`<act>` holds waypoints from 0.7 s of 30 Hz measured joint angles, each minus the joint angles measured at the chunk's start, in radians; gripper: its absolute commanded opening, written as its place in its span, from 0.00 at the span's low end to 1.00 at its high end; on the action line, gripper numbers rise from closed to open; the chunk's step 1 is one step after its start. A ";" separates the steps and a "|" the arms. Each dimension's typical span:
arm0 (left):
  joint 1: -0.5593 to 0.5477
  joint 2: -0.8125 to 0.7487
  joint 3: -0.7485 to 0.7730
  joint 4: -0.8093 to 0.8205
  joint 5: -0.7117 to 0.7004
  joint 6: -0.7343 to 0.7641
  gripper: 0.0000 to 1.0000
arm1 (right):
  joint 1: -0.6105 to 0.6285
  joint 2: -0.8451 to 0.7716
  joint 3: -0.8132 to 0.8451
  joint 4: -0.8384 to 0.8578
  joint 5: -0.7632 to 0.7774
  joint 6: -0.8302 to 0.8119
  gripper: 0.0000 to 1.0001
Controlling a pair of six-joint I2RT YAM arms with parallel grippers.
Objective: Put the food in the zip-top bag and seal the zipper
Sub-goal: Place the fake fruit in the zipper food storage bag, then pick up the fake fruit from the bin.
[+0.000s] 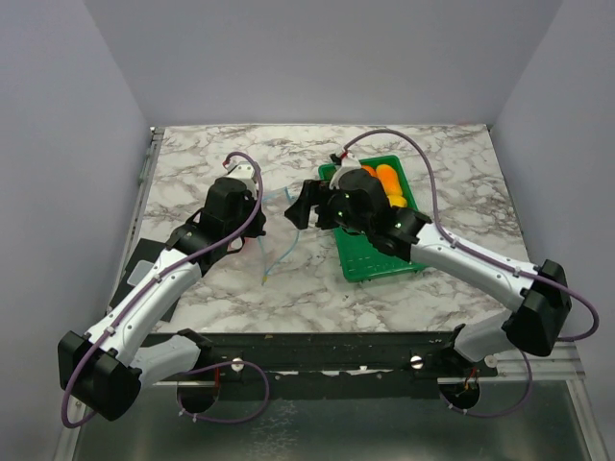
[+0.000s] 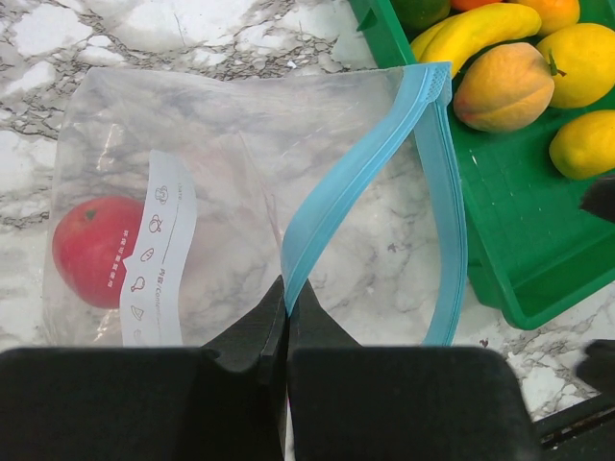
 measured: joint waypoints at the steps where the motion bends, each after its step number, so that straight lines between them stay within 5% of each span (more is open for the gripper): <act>1: 0.000 0.000 0.000 0.000 0.000 0.000 0.00 | 0.000 -0.017 -0.002 -0.008 0.012 -0.003 0.91; 14: 0.000 0.000 -0.001 0.000 -0.010 0.000 0.00 | 0.000 -0.159 -0.061 -0.201 0.327 -0.018 0.89; 21: 0.000 -0.005 -0.002 0.000 -0.015 0.000 0.00 | -0.021 -0.157 -0.087 -0.286 0.465 0.010 0.99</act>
